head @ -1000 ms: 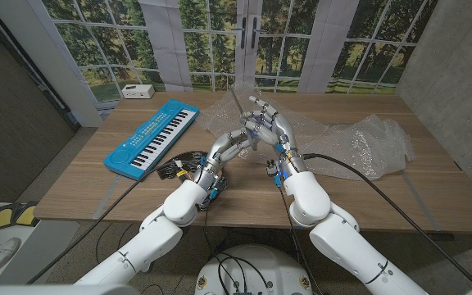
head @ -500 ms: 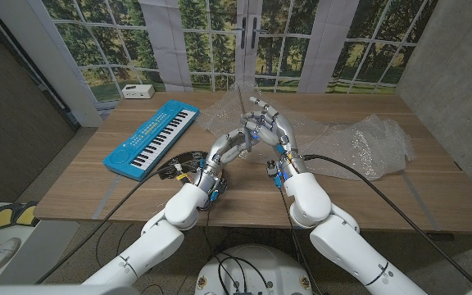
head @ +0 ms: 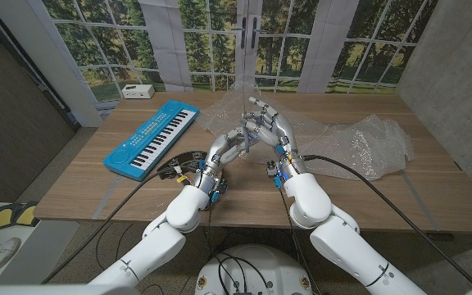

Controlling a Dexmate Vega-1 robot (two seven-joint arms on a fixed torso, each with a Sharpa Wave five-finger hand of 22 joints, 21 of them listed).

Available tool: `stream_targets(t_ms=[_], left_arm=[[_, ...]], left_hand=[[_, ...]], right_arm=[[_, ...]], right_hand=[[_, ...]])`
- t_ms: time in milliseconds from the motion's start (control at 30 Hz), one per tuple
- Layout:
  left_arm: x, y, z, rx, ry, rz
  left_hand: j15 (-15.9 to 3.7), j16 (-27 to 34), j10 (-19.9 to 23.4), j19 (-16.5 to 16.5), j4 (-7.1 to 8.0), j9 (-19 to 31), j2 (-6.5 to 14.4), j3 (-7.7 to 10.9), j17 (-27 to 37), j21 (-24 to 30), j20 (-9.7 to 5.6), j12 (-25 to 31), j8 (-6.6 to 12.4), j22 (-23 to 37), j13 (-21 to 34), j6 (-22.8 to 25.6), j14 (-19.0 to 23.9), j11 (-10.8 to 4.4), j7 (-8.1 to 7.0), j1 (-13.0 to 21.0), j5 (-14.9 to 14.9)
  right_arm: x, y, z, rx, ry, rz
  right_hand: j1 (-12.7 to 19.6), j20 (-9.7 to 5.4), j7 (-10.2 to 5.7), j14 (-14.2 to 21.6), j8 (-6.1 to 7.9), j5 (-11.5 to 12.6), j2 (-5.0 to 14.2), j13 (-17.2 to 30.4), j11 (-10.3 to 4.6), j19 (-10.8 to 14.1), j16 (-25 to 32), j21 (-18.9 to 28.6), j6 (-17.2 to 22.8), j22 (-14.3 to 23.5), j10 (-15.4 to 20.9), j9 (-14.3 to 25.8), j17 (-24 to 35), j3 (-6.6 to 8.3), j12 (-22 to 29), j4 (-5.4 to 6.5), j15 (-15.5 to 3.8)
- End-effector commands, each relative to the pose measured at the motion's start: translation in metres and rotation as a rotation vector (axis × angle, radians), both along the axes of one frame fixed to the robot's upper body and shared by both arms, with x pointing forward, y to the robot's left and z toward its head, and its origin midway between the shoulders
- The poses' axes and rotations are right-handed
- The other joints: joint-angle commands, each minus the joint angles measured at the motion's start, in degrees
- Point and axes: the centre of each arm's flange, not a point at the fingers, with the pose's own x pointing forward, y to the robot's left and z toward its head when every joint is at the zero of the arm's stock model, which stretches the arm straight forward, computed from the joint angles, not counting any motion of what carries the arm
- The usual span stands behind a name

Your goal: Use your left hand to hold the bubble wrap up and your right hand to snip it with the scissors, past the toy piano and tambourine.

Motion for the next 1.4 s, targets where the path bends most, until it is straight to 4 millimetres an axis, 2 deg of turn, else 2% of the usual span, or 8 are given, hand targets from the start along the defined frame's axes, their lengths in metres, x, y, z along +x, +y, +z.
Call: stream_targets(t_ms=[33,200,233,267,400,1000,1300,1400], left_arm=[[-0.003,0.0,-0.002,-0.023,0.011,0.074],[-0.004,-0.002,-0.002,-0.026,0.014,0.098],[-0.004,-0.002,-0.002,-0.027,0.014,0.102],[-0.005,-0.002,-0.002,-0.031,0.016,0.106],[-0.006,-0.003,-0.002,-0.04,0.006,0.122],[-0.007,-0.002,-0.004,-0.07,0.029,0.131],[-0.014,-0.004,-0.003,-0.071,0.019,0.213],[-0.016,-0.006,-0.003,-0.076,0.023,0.226]], left_hand=[[-7.94,2.4,0.0,1.8,-0.02,-1.1,-1.8,-0.92,1.5,0.8,0.17,12.2,-0.63,0.2,0.4,1.4,0.4,-0.17,0.2,-1.2,0.1],[-8.32,3.9,0.3,3.1,-0.38,0.2,-2.2,-1.34,1.8,1.3,-0.45,14.6,0.52,0.3,0.5,1.9,1.4,-0.1,0.39,-0.7,0.4],[-8.5,4.3,0.4,3.2,-0.41,1.0,-2.2,-1.49,1.8,1.4,-0.47,15.4,1.27,0.4,0.6,2.1,1.4,-0.05,0.05,-0.6,0.4],[-8.54,5.5,0.4,3.4,-0.48,3.8,-2.2,-1.84,2.2,1.6,-0.77,17.6,3.46,0.6,0.6,1.6,1.2,0.09,-0.19,-0.2,0.5],[-8.31,9.3,1.3,4.3,-0.37,9.2,-1.9,-2.42,4.0,2.3,-1.38,22.7,7.53,1.2,0.7,0.5,2.1,0.02,0.62,0.2,0.6],[-9.06,15.4,2.2,4.9,-0.83,6.9,-0.5,-2.14,6.8,4.0,-2.09,31.7,5.55,3.0,0.8,-2.2,2.6,0.01,-0.7,2.6,0.7],[-9.25,17.4,1.1,5.4,-0.4,11.1,-2.5,-3.96,5.4,5.0,-2.16,36.5,8.72,3.9,0.7,-3.7,2.2,0.13,-1.77,2.0,0.8],[-9.3,18.0,1.2,5.9,-0.5,13.3,-2.3,-3.97,4.6,5.6,-2.17,38.1,10.74,4.2,0.7,-4.0,2.6,0.02,-1.67,2.7,1.0]], right_arm=[[-0.002,0.0,0.001,0.0,-0.004,0.007],[-0.003,0.0,0.001,-0.006,-0.008,0.01],[-0.003,0.0,0.001,-0.007,-0.01,0.009],[-0.004,0.0,0.001,-0.007,-0.01,0.009],[-0.005,0.001,0.002,-0.011,-0.012,0.015],[-0.004,0.005,0.0,-0.018,-0.005,0.026],[-0.006,0.008,0.0,-0.023,-0.009,0.039],[-0.007,0.009,-0.001,-0.024,-0.008,0.045]], right_hand=[[0.2,-0.14,0.05,-0.2,-0.03,-0.3,0.51,0.3,-9.15,0.4,0.3,0.3,0.3,0.0,9.8,0.3,0.0,-0.32,1.6,0.02,-9.21],[0.2,-0.13,0.07,-0.1,-0.05,-0.5,0.63,0.1,-9.02,0.4,0.4,0.3,0.4,0.0,9.9,0.3,-0.1,-0.37,1.5,0.05,-9.24],[0.2,-0.13,0.03,-0.1,-0.05,-0.5,0.66,0.1,-9.02,0.4,0.4,0.3,0.4,0.0,9.8,0.3,-0.1,-0.37,1.5,0.05,-9.25],[0.2,-0.13,0.0,-0.1,-0.05,-0.5,0.61,0.2,-9.07,0.4,0.4,0.3,0.4,0.0,9.8,0.3,-0.1,-0.39,1.5,0.04,-9.21],[0.3,-0.16,0.02,-0.1,-0.07,-0.6,0.72,0.2,-9.14,0.5,0.4,0.3,0.4,0.0,9.7,0.3,-0.1,-0.4,1.5,0.04,-9.27],[0.3,-0.15,-0.02,-0.1,-0.12,-0.9,0.76,0.1,-9.42,0.7,0.5,0.3,0.6,0.0,9.8,0.3,-0.4,-0.63,1.6,0.03,-9.22],[0.3,-0.14,-0.01,-0.1,-0.16,-1.1,0.85,0.1,-8.74,0.7,0.5,0.2,0.6,0.0,9.8,0.3,-0.5,-0.69,1.6,0.07,-9.26],[0.3,-0.14,-0.07,0.0,-0.17,-1.1,0.87,0.1,-8.99,0.7,0.6,0.2,0.7,0.0,9.9,0.3,-0.5,-0.74,1.7,0.08,-9.26]])
